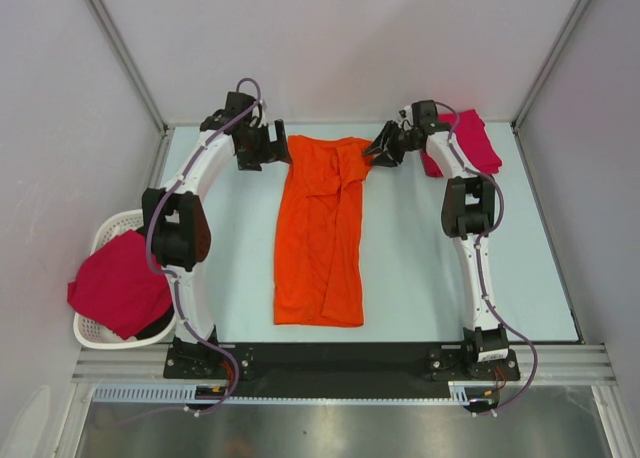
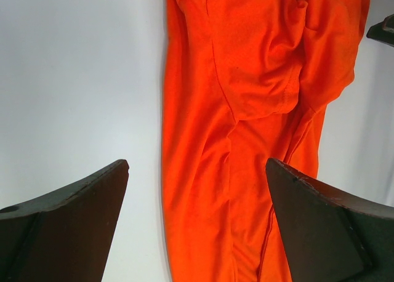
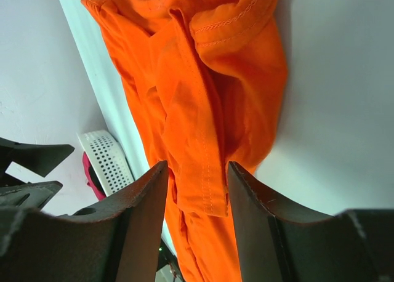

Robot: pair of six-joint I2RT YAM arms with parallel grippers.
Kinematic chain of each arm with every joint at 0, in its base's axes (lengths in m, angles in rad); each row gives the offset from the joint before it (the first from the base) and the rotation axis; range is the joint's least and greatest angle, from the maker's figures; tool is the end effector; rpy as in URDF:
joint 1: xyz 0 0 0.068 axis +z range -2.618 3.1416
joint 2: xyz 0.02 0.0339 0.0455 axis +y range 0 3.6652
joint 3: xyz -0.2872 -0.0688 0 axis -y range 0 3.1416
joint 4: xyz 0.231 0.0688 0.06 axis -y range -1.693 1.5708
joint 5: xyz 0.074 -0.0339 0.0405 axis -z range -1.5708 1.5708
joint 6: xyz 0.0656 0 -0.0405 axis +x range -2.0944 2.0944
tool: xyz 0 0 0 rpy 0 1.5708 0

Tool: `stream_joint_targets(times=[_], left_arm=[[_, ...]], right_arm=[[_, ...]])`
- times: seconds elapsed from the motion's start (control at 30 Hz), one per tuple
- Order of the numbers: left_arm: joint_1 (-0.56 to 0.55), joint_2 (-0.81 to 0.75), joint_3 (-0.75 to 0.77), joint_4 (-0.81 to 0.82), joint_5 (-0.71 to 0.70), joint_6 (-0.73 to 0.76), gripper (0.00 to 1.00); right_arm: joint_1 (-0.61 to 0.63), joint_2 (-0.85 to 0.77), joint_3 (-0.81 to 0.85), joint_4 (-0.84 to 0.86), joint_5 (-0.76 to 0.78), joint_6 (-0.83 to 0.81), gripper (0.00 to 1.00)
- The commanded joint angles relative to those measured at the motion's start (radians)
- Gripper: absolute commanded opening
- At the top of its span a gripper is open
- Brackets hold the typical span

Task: Fold and stack the t-shirts
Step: Grab the bottom of the folded rectangular tshirt with both arms

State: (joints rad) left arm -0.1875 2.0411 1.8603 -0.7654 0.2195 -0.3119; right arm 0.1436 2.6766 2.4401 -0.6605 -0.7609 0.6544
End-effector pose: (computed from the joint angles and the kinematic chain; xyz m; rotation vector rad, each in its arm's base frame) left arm 0.4580 -0.1014 0.2750 -0.0679 2.5496 -0.4755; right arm 0.5786 0.1294 0.1515 0.2954 2.5297 1.2727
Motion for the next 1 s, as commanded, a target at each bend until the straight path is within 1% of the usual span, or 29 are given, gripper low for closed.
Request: stream_joint_targets(times=[0.0,0.37,0.43,0.47,0.57,0.97], left_arm=[[0.003,-0.047,-0.003,0.014,-0.003,0.022,1.00],[0.006,-0.064,-0.004,0.008,-0.012,0.030,1.00],[0.006,-0.064,-0.007,0.008,-0.014,0.030,1.00],[0.006,-0.065,-0.006,0.006,-0.014,0.031,1.00],[0.005,-0.068,-0.009,0.005,-0.017,0.033,1.00],[0.005,-0.065,-0.029,0.005,-0.008,0.033,1.00]], right_arm=[[-0.001,0.014,0.002,0.016,-0.020,0.005,0.48],[0.022,0.061,-0.001,0.012,-0.018,-0.004,0.46],[0.024,0.066,-0.003,0.024,-0.028,0.001,0.40],[0.025,0.066,-0.006,0.033,-0.031,0.007,0.28],[0.028,0.065,-0.003,0.056,-0.049,0.027,0.00],[0.051,-0.035,0.010,0.148,-0.072,0.094,0.00]])
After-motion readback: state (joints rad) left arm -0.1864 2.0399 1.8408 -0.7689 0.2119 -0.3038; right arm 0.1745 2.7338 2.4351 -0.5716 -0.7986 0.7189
